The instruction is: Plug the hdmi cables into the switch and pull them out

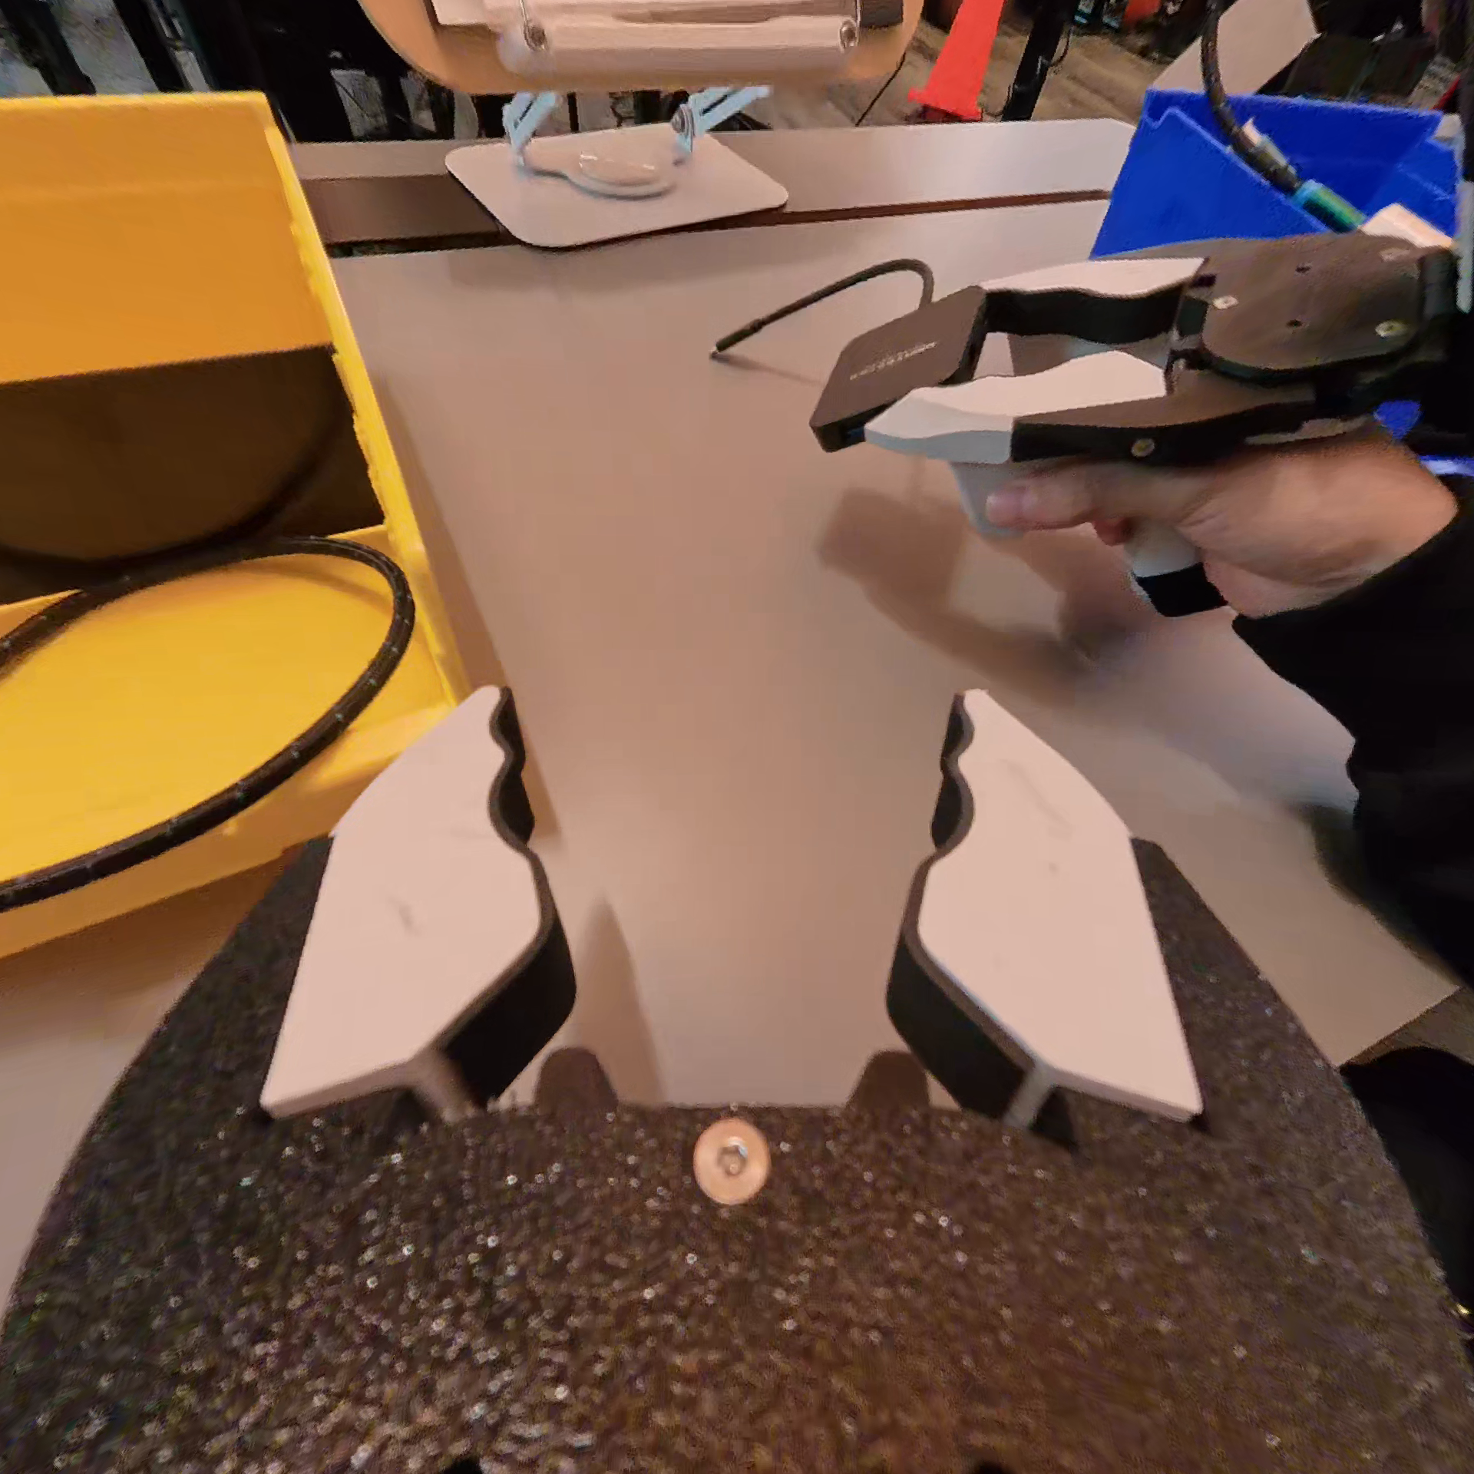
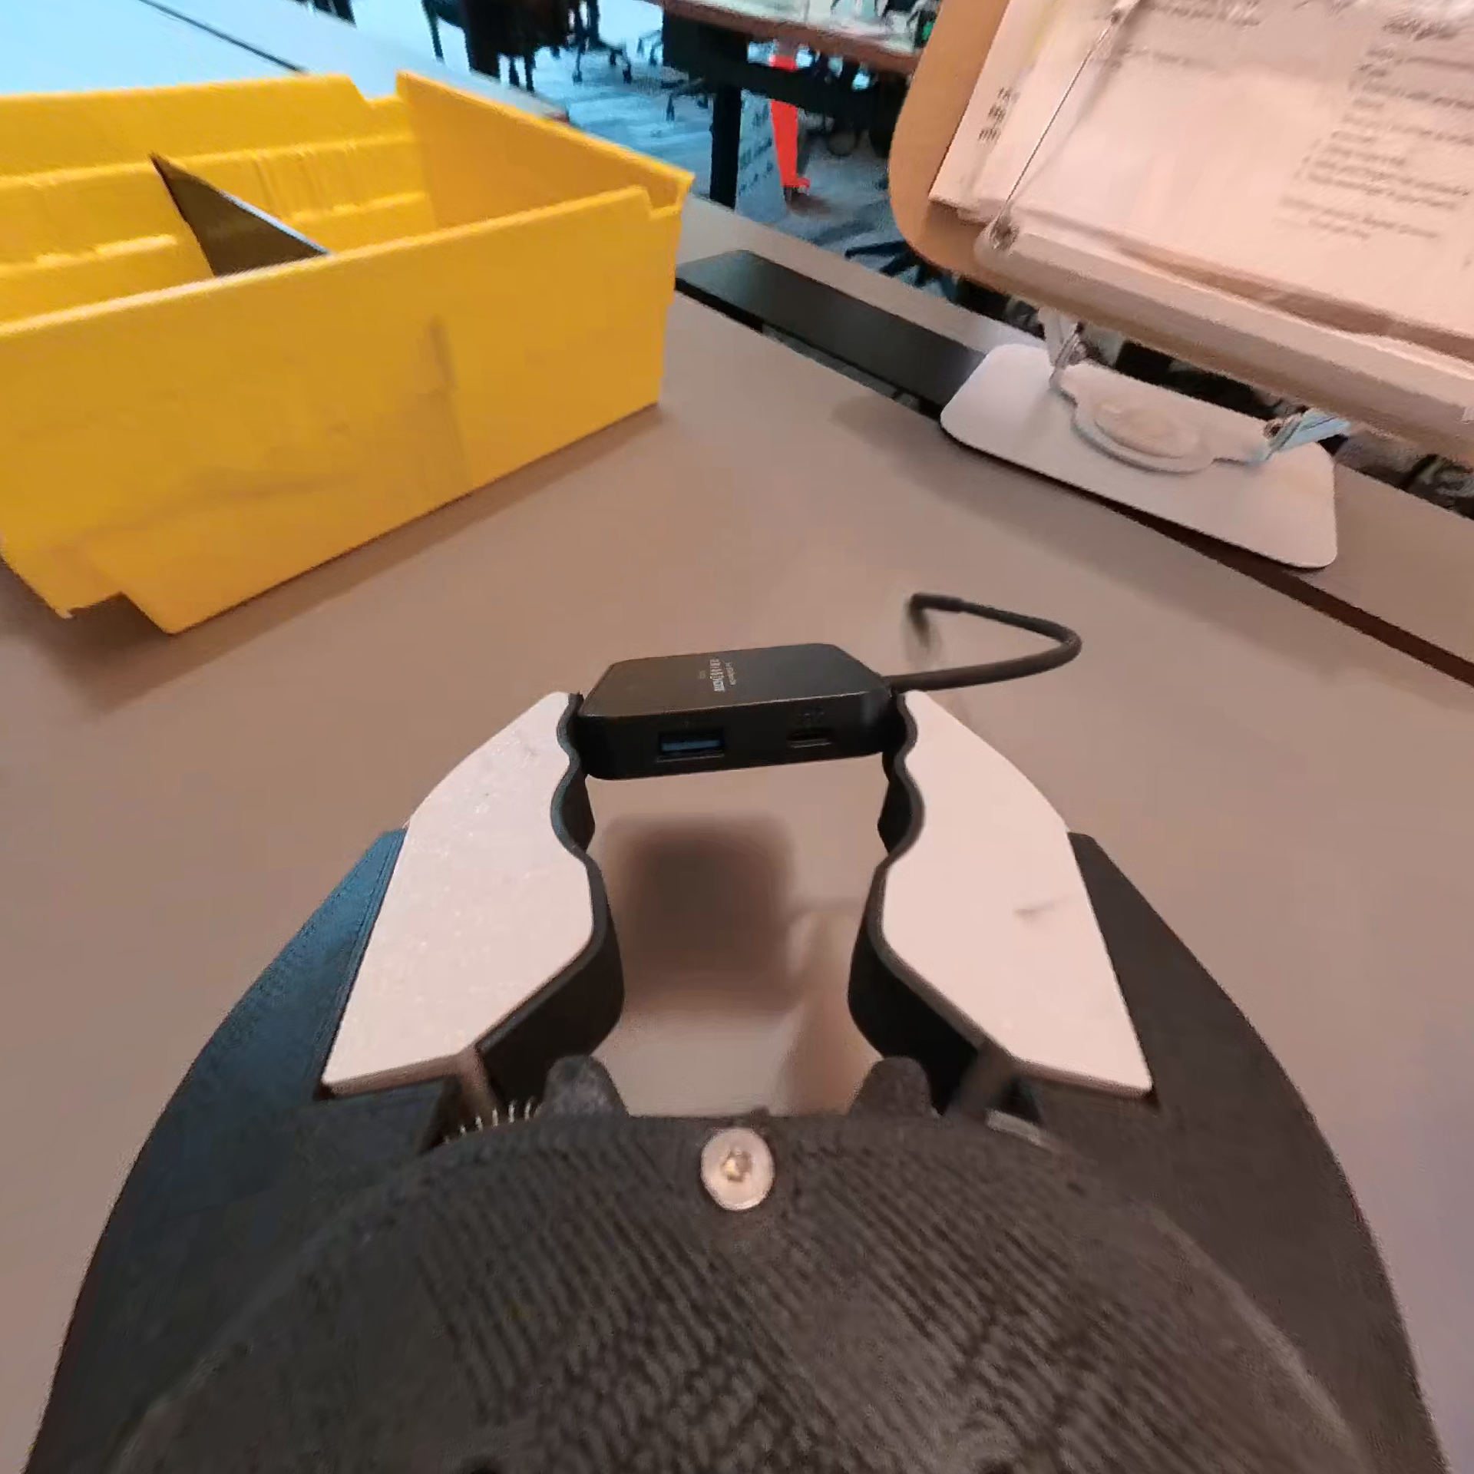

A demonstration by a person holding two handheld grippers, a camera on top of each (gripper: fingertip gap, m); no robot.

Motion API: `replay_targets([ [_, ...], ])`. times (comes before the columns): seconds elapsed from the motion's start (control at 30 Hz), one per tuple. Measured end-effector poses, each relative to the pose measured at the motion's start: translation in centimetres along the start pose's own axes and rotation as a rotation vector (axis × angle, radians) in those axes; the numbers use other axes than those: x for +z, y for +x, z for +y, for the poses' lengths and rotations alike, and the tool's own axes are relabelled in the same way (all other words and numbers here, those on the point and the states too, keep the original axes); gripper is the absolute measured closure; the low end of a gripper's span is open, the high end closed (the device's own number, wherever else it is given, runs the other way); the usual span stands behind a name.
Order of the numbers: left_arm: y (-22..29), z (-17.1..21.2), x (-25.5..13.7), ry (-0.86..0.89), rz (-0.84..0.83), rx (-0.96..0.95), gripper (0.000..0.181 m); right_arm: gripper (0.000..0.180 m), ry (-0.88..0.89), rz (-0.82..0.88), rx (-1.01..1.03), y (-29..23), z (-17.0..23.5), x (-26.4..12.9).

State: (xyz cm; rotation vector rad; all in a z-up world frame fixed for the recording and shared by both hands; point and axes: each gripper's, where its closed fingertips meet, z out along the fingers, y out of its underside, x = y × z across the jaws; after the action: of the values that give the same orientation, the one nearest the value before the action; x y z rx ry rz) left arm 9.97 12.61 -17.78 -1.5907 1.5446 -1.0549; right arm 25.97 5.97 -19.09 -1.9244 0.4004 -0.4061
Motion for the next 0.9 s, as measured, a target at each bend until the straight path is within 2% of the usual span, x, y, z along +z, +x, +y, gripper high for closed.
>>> replay_targets([
  [0.57,0.8,2.5,-5.3,0.060,-0.038,-0.071,0.079,0.108,-0.112,0.052,-0.002,-1.1,2.4,1.4],
  [0.67,0.7,2.1,-5.5,0.072,-0.050,-0.085,0.078,0.108,-0.189,0.013,0.000,-1.8,3.6,1.5],
  [0.9,1.5,0.0,-5.2,0.153,-0.025,-0.101,0.077,0.108,-0.228,0.028,-0.043,-2.0,4.1,1.7],
])
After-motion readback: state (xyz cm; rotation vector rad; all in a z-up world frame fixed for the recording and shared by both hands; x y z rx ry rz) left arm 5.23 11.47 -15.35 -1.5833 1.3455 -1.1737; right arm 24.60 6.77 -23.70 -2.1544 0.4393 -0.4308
